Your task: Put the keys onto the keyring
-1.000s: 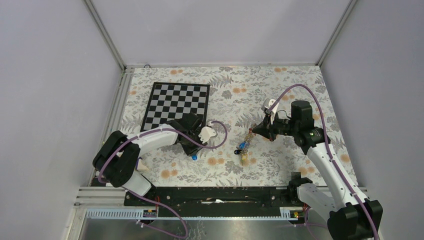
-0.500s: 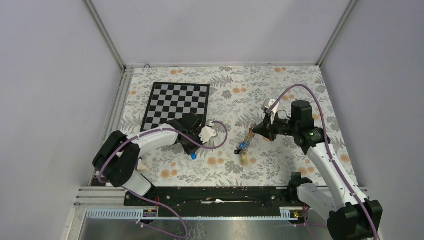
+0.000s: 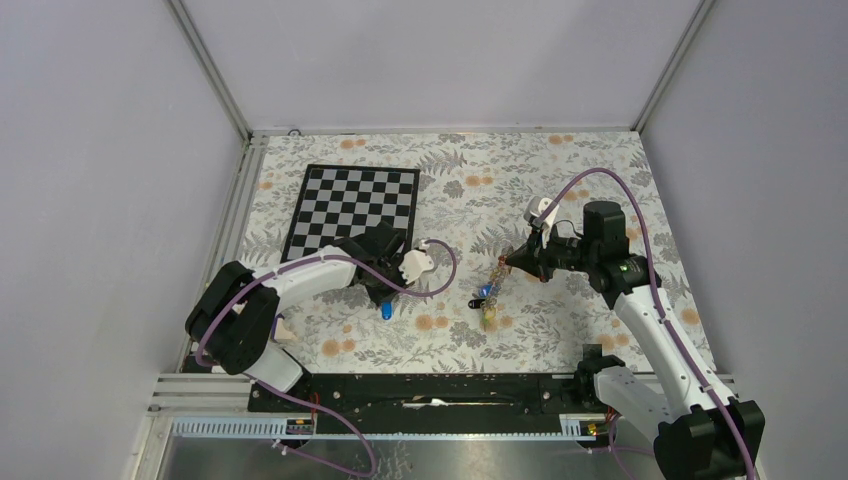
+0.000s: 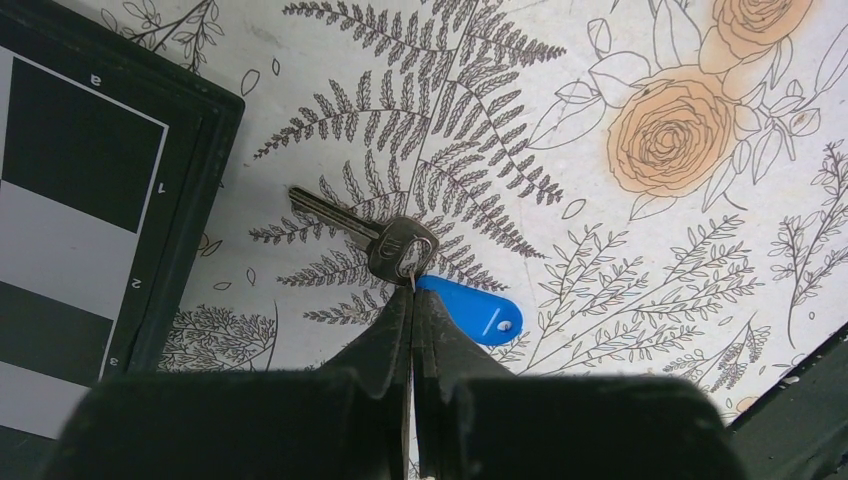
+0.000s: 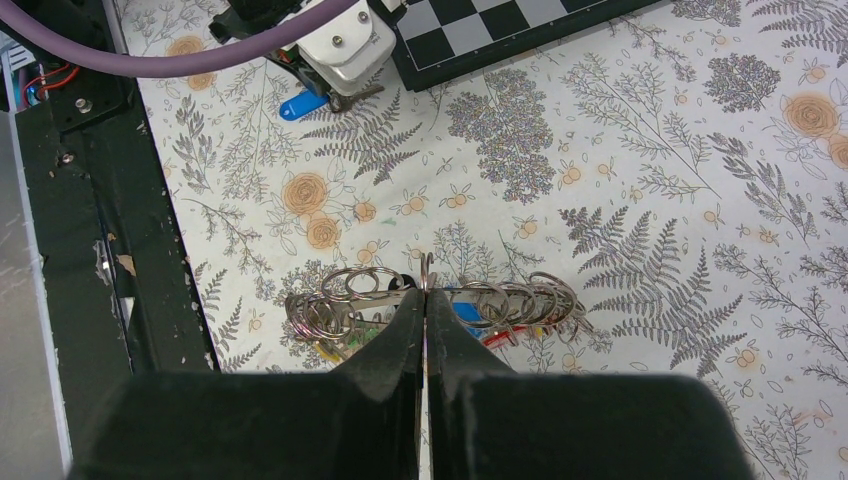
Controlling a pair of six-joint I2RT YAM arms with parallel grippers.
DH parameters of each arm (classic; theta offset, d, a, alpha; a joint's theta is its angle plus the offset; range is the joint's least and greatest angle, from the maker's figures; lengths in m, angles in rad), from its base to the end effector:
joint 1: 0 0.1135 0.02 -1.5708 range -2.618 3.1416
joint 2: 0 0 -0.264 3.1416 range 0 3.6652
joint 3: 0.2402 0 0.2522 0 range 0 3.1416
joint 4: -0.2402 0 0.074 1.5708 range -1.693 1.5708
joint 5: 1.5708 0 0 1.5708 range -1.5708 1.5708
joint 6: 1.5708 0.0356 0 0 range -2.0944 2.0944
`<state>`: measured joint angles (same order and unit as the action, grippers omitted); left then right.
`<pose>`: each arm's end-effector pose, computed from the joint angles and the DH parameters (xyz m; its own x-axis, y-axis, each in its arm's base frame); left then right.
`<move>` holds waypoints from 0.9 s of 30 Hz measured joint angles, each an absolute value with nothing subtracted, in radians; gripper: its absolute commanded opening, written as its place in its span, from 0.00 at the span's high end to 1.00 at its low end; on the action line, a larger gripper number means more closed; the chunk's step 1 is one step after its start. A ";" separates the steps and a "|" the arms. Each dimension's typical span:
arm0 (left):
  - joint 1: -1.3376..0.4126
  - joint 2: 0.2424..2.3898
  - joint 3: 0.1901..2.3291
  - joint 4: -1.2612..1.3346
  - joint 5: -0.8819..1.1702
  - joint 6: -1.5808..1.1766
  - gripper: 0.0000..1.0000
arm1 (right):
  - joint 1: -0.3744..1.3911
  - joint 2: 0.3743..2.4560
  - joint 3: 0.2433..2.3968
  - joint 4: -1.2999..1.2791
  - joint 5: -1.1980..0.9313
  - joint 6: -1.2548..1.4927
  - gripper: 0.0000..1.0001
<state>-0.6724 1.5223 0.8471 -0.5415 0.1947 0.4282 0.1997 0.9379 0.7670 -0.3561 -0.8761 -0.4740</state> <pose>0.2098 -0.1759 0.1687 -0.3920 0.8328 -0.3908 0.9084 0.4176 -0.0211 0.1897 0.0663 0.2952 -0.0836 -0.3150 -0.9454 -0.9171 0.3955 -0.0507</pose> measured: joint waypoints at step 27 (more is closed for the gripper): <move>-0.671 1.356 0.847 -0.544 0.321 0.508 1.00 | 0.194 0.938 0.765 -0.355 -0.880 -0.474 1.00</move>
<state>-0.6712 1.3560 0.8467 -0.5438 0.3214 0.5079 0.1936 0.9379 0.7650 -0.3546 -0.8803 -0.4740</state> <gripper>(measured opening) 0.010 0.018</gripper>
